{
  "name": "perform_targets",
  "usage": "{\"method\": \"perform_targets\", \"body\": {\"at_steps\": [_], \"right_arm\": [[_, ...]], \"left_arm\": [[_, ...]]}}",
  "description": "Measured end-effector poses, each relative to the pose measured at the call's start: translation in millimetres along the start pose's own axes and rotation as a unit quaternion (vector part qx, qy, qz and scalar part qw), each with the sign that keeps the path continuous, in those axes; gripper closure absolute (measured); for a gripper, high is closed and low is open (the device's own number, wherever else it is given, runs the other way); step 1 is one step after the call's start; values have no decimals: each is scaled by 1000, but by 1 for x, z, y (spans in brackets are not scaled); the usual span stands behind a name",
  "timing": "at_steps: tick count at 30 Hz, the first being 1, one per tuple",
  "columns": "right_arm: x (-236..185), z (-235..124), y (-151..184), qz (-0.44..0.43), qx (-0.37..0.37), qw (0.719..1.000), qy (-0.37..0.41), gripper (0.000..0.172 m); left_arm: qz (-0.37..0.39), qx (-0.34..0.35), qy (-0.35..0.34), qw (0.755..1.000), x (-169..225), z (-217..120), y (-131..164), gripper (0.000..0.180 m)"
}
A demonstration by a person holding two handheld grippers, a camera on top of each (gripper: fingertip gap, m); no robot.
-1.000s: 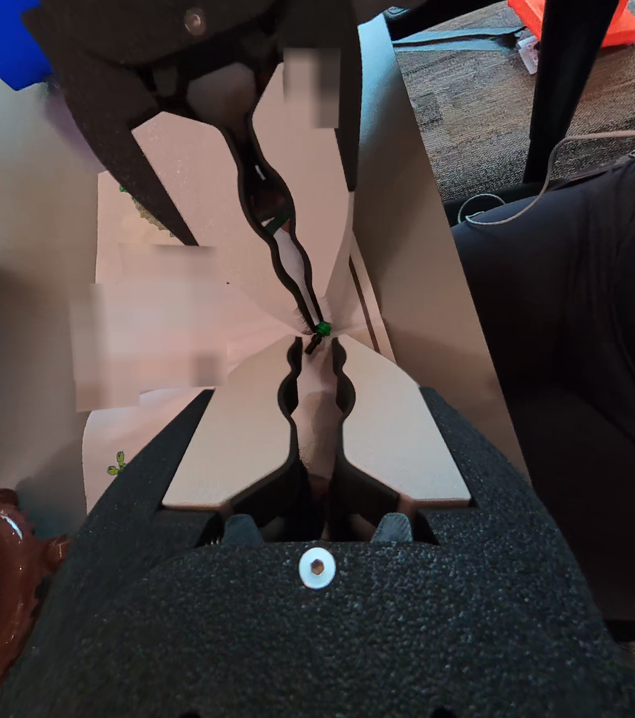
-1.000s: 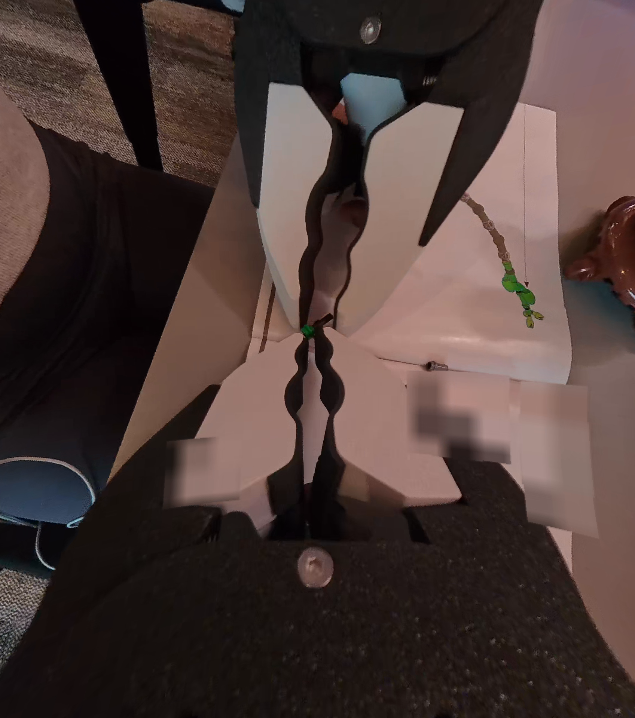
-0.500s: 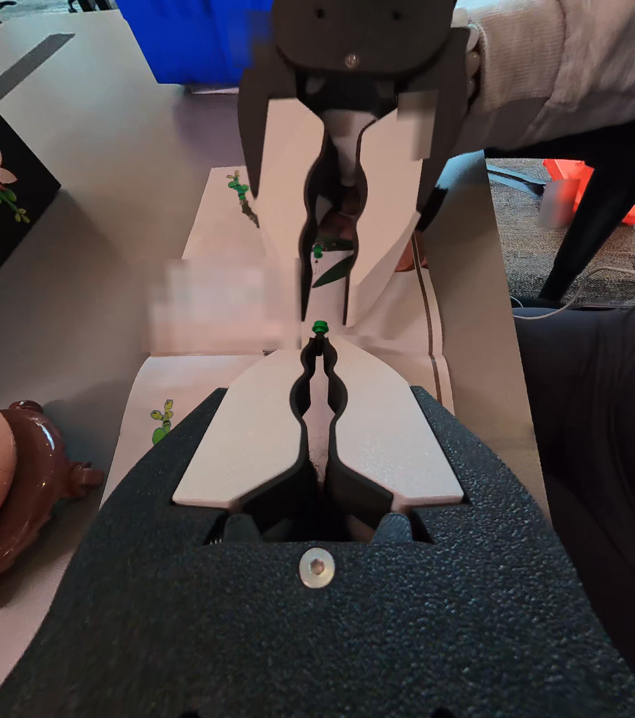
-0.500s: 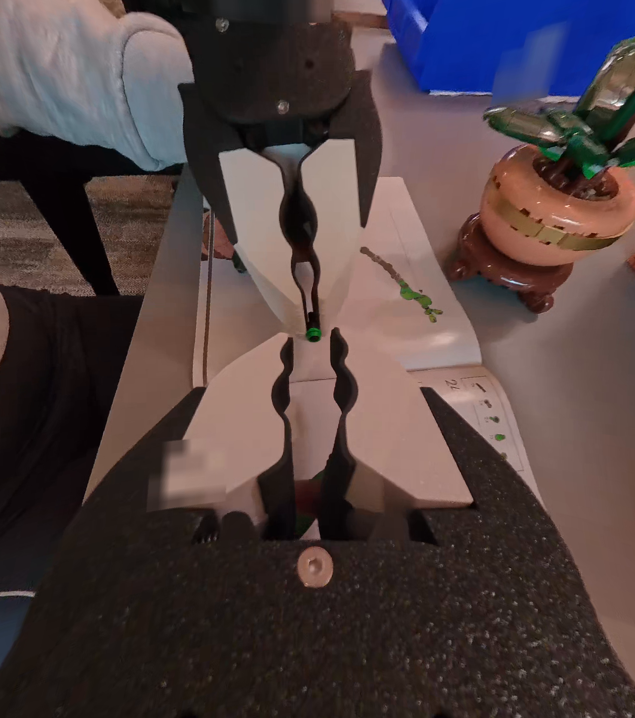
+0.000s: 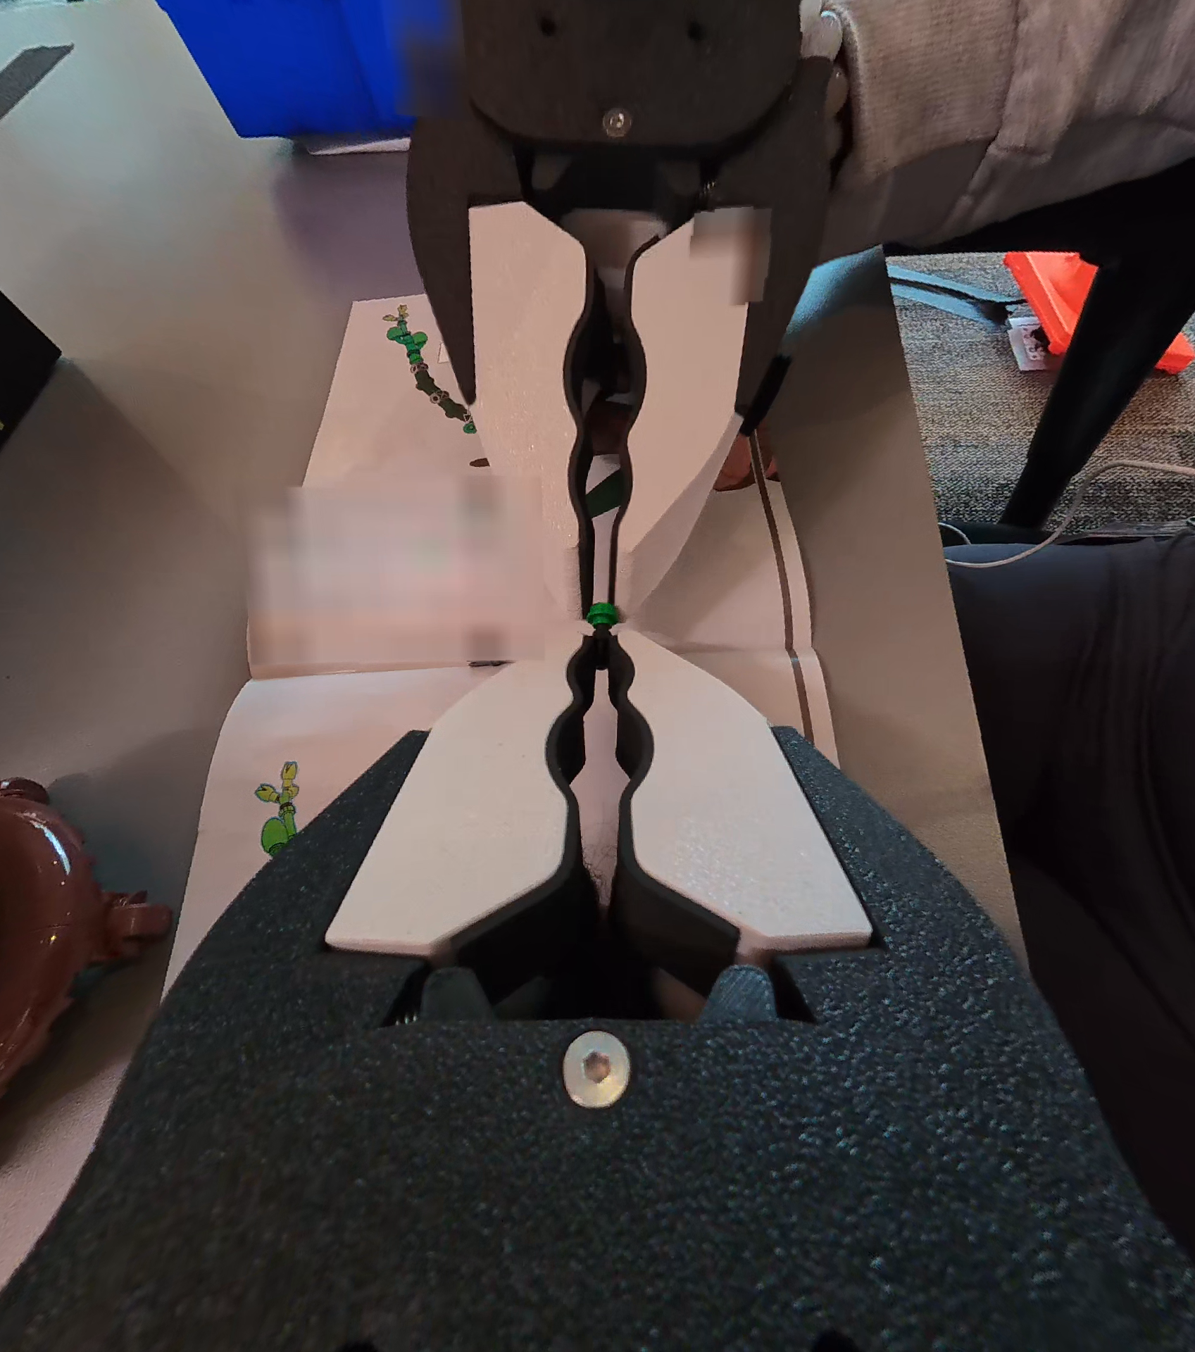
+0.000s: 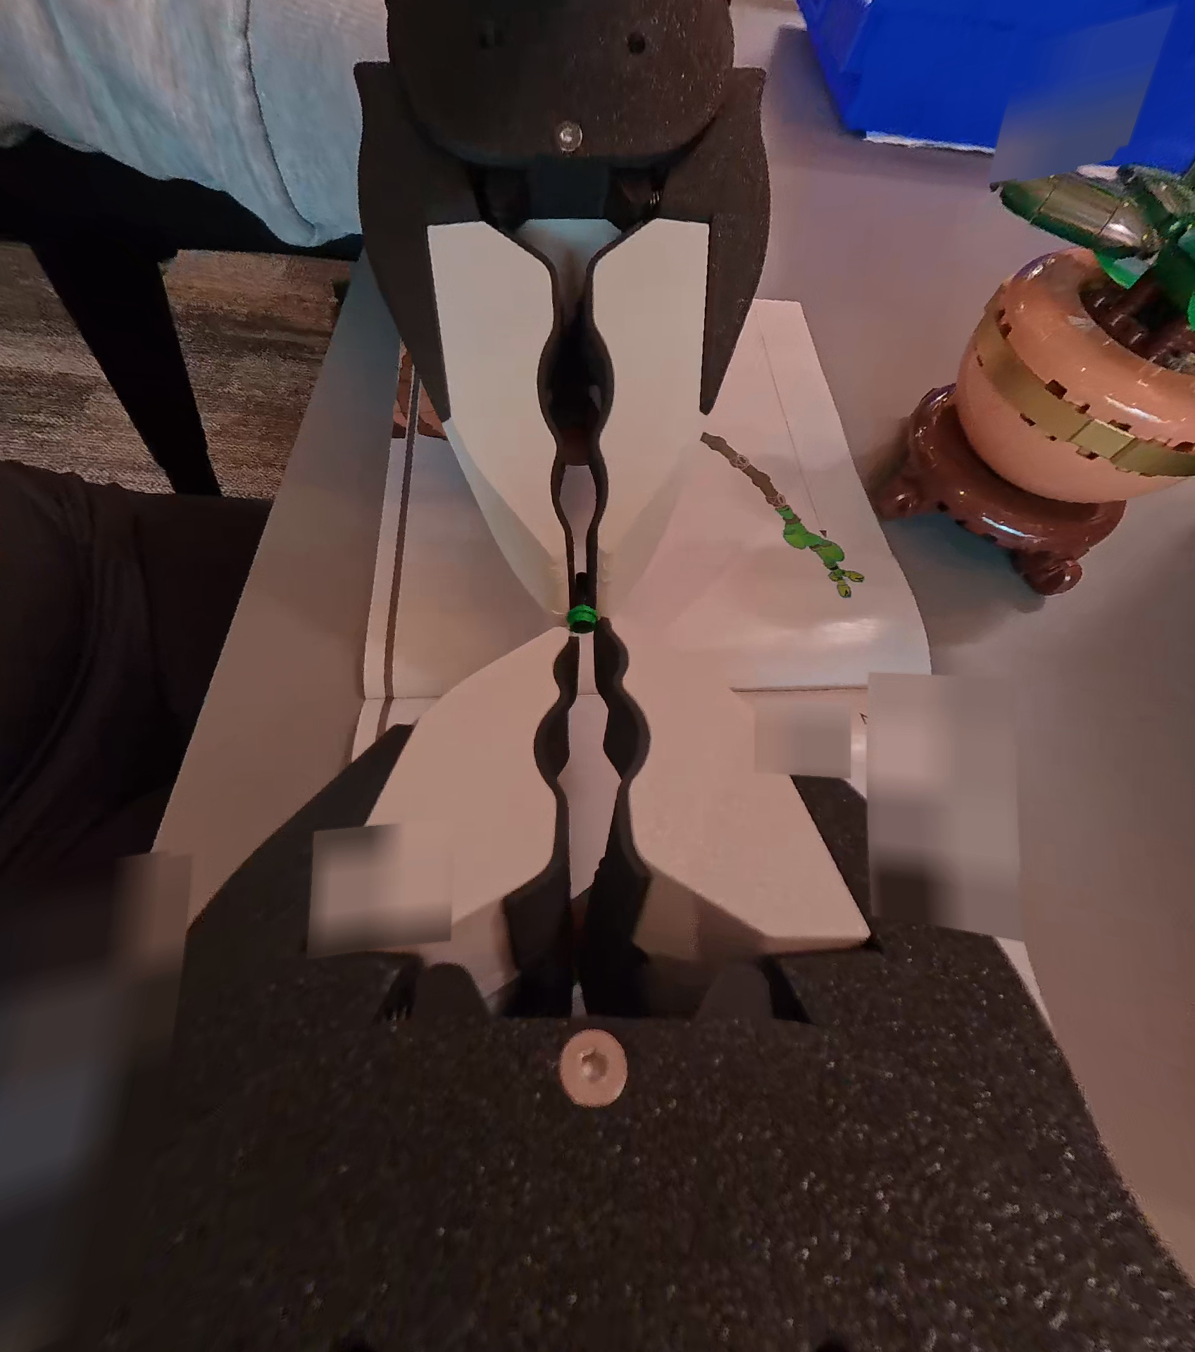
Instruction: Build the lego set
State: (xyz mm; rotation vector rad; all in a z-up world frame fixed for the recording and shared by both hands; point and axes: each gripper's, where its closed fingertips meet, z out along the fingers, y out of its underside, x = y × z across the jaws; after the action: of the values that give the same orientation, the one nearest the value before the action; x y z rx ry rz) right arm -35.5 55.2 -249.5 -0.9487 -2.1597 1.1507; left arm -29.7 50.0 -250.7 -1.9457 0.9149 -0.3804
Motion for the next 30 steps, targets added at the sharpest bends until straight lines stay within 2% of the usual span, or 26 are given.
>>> {"method": "perform_targets", "body": {"at_steps": [5, 15, 18, 22, 24, 26, 28, 30], "right_arm": [[-3, 2, -2, 20, 7, 1000, -15, 160], [-2, 2, 0, 42, 0, 999, -19, 166], [1, 1, 0, 0, -15, 1000, 16, 167], [6, -1, -5, -123, -47, 987, 94, 167], [7, -2, -10, -174, -47, 976, 121, 167], [5, -4, -16, -187, -28, 974, 125, 167], [3, -5, -20, -100, 4, 991, 86, 167], [3, -10, -26, 30, 47, 998, 31, 168]], "left_arm": [[0, -3, 0, 1000, 0, 0, 1, 178], [14, -14, -10, 1000, 0, 2, 3, 178], [5, -12, -18, 1000, -3, 2, 3, 179], [-33, 1, -13, 999, -6, -1, 1, 179], [-67, 15, 6, 998, -7, -5, -2, 179], [-99, 36, 32, 994, -5, -8, -6, 179], [-97, 57, 42, 993, -4, -12, -10, 179], [-50, 82, 12, 995, -6, -14, -18, 179]]}}
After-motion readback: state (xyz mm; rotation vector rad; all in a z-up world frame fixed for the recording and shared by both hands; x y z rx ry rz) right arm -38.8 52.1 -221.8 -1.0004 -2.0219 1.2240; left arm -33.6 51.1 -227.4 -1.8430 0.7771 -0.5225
